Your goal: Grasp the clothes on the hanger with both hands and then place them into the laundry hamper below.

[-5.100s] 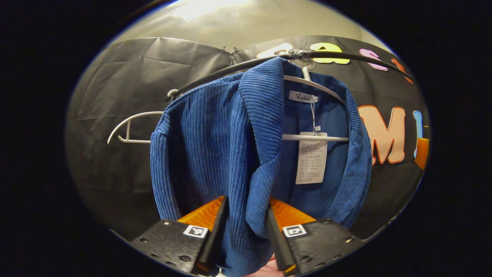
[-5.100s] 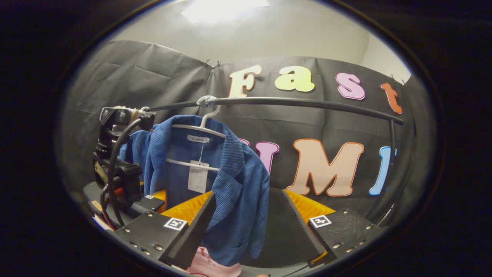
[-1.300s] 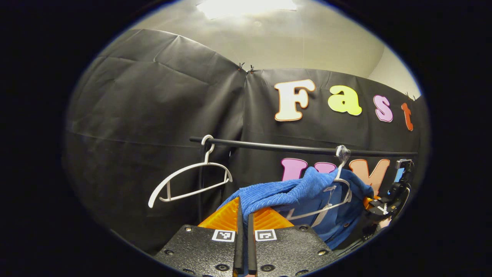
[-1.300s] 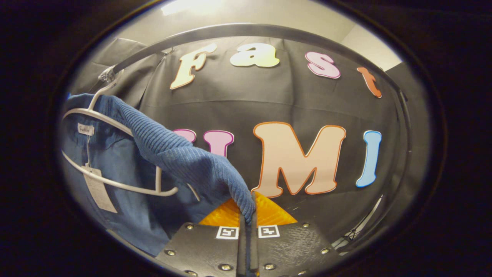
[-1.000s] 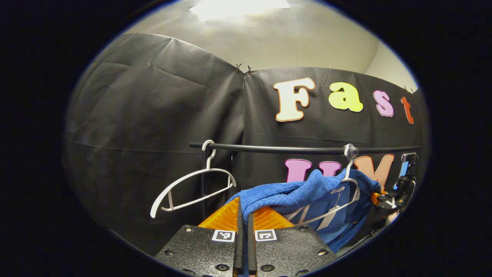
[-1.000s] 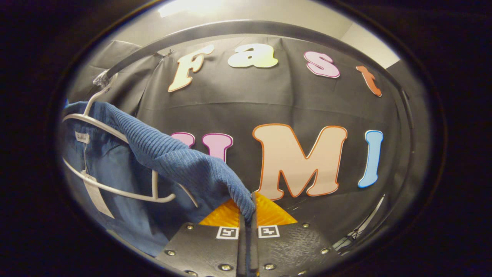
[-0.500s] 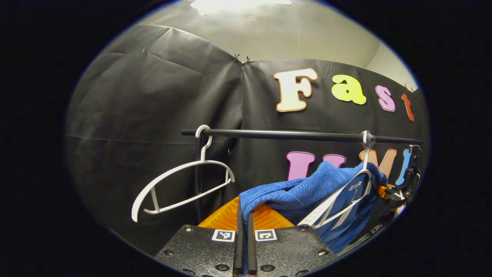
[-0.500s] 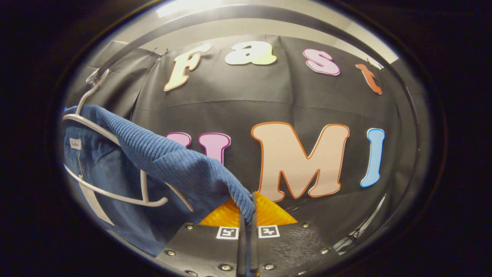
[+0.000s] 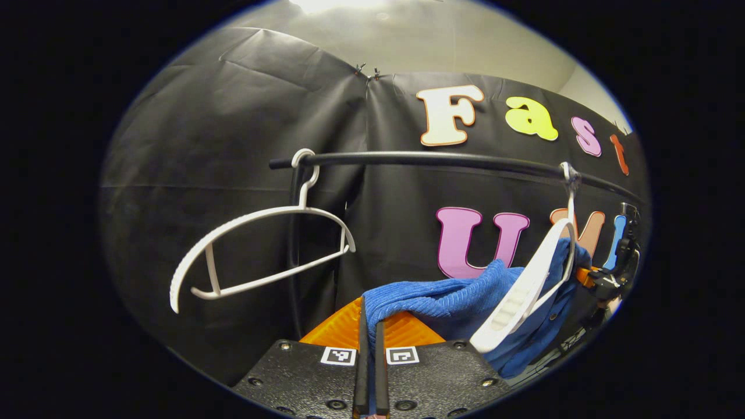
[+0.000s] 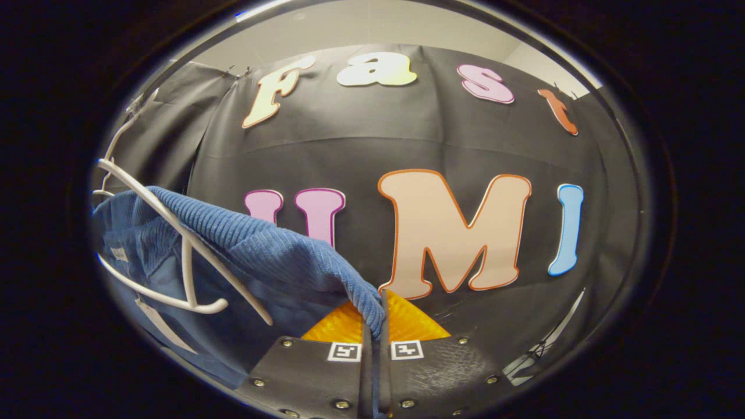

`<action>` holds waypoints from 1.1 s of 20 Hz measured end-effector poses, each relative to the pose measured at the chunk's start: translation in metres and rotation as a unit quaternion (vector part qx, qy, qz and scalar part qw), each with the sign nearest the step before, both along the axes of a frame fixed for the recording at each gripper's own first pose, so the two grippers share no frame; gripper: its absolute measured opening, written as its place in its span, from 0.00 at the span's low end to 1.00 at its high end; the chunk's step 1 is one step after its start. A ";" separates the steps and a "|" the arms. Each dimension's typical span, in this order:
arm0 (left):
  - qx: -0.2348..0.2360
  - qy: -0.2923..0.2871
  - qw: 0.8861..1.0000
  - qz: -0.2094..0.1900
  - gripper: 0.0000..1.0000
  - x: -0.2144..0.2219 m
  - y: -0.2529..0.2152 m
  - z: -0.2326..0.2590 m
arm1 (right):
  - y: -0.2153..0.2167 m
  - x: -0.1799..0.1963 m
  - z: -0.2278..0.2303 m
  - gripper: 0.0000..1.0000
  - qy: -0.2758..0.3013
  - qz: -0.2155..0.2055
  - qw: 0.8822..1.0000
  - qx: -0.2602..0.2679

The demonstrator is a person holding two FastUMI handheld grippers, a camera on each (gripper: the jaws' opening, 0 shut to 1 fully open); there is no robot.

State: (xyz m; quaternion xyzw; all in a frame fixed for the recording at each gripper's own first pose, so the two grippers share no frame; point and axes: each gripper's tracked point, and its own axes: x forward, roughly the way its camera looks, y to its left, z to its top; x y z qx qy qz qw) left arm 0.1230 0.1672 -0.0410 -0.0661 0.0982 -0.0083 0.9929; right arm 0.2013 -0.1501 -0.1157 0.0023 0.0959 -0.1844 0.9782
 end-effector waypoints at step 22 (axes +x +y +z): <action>0.008 0.071 0.997 -0.028 0.05 -0.045 -0.045 -0.086 | 0.024 -0.054 -0.094 0.04 0.099 0.025 0.995 0.010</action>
